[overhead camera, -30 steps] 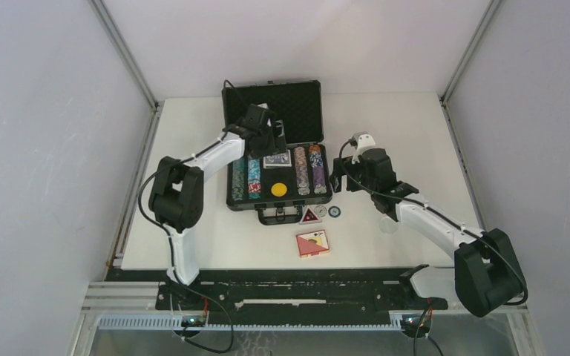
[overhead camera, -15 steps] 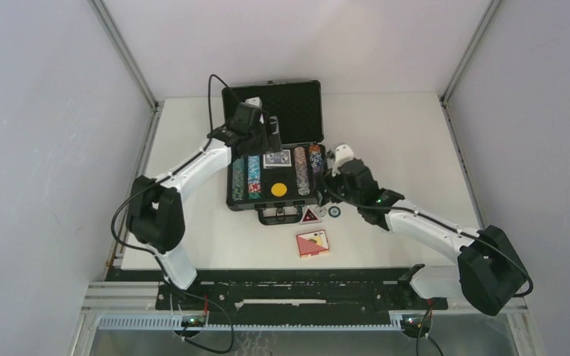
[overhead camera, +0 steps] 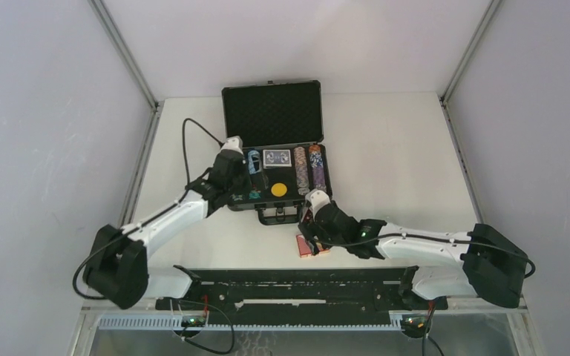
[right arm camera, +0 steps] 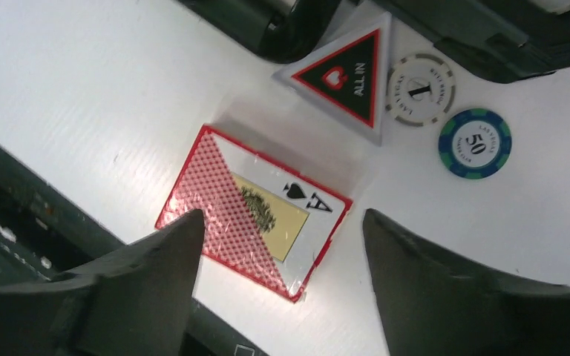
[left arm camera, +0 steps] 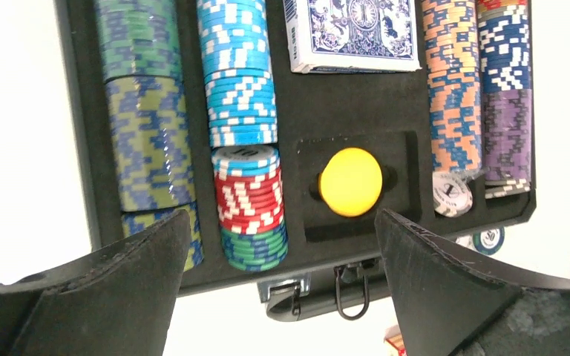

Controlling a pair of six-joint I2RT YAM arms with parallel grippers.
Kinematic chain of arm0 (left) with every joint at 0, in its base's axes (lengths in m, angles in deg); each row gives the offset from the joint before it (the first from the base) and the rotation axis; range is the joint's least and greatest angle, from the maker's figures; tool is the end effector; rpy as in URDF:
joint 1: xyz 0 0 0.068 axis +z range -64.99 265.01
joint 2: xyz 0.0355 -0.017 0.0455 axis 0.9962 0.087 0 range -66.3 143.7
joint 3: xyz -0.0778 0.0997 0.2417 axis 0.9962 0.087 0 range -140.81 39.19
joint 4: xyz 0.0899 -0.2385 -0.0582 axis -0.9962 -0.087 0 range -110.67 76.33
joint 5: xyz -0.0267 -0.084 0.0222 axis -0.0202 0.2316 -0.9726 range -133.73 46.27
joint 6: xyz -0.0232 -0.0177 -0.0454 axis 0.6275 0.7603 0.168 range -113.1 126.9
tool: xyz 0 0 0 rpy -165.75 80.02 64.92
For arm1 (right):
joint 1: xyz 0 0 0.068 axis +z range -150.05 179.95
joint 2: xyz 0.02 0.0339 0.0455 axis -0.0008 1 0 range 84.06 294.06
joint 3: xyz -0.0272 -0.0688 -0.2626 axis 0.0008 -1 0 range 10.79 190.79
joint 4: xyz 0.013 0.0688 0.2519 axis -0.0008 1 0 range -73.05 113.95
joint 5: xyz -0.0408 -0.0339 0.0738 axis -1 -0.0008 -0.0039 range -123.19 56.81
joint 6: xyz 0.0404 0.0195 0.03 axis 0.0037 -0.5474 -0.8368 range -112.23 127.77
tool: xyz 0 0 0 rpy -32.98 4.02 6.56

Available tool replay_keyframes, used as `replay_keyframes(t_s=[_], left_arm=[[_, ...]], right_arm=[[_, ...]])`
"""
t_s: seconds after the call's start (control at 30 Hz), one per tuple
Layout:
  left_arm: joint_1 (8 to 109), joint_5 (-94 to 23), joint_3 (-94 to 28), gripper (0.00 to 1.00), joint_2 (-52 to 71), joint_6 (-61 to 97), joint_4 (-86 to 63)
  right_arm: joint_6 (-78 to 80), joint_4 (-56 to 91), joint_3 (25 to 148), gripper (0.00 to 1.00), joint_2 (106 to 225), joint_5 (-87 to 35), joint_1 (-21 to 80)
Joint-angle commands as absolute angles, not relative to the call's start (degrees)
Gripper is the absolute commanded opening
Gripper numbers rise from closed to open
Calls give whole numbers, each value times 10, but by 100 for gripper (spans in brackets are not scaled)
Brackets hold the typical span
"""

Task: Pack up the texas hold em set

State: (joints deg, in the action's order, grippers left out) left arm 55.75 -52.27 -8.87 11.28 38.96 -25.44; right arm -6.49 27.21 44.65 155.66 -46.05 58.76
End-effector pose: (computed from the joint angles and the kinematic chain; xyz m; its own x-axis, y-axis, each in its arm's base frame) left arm 0.2539 -0.1362 0.2307 -0.6928 -0.2135 -0.6888 0.0217 0.9486 -0.3158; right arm 0.1310 0.2010 0.1807 -0.5594 -0.4603 -0.6893 -0.6388 0.7694 0.0046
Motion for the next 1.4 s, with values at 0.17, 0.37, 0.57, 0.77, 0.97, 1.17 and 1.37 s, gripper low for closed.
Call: replay_keyframes(t_s=[0.17,0.37,0.57,0.77,0.97,1.17,1.37], left_arm=[[556,-554,-22,98,-12,398,-202],[556,-539,-20,98,-15,401,-208],[556,-543,-28,98,-17,392,-226],[556,-559,-34,98,-13,383,-235],[556,-560,-36,98,-14,382,-230],[556,-571,-18,98,-34,373,-205],[556,-579,-18,98,-35,362,-207]], right_arm=[[-64,280,433,41,1524,-448,689],[-87,224,431,14,1612,-429,696],[-79,158,448,14,1695,-439,686],[-47,178,489,18,1676,-429,688],[26,215,486,63,1531,-380,666],[208,319,507,92,1489,-314,609],[301,340,528,94,1547,-248,535]])
